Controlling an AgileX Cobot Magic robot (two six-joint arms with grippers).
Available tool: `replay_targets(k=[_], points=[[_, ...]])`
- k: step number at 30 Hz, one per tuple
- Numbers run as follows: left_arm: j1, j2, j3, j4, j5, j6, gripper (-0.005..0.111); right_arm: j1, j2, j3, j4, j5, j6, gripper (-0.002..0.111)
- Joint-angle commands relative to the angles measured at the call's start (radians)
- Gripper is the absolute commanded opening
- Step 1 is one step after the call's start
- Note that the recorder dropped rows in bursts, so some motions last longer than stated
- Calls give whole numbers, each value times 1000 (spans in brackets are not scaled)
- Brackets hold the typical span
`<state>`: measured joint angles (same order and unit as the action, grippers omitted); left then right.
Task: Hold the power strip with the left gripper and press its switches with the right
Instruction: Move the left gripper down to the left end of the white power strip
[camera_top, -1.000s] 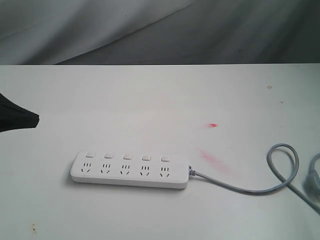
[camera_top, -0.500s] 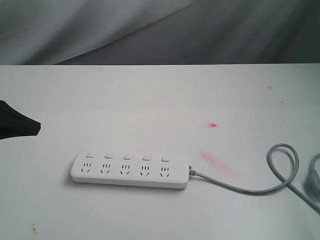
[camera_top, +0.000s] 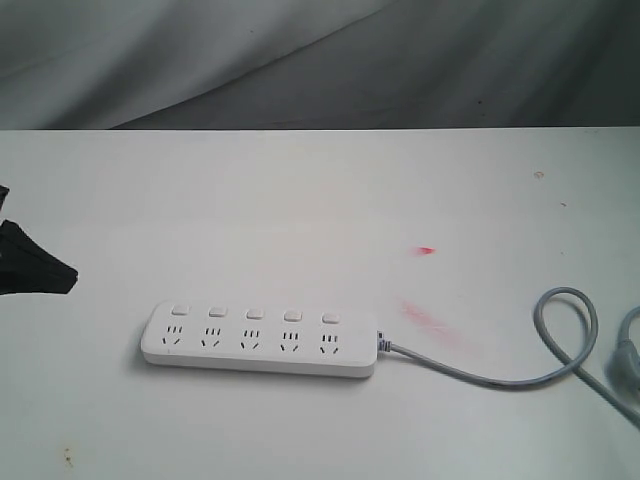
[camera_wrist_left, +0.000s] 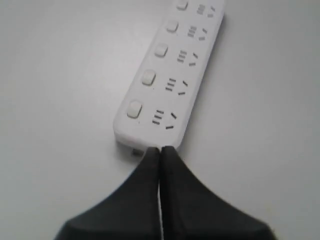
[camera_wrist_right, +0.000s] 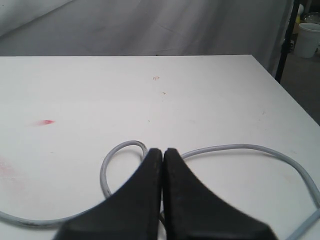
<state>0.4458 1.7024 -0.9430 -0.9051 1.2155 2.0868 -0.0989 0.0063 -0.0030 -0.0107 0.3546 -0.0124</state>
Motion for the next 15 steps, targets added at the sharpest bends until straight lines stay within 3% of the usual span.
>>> replay_targets(k=[1,6,15], points=[[4,85,-103,107,6,6,1,-4,-6,3,-12,-13,-2,0],[-8,169,-220,149,6,6,1,-4,-6,3,-12,-13,-2,0],[-162,231,-305,355,6,6,1,-4,-6,3,-12,-13,-2,0]])
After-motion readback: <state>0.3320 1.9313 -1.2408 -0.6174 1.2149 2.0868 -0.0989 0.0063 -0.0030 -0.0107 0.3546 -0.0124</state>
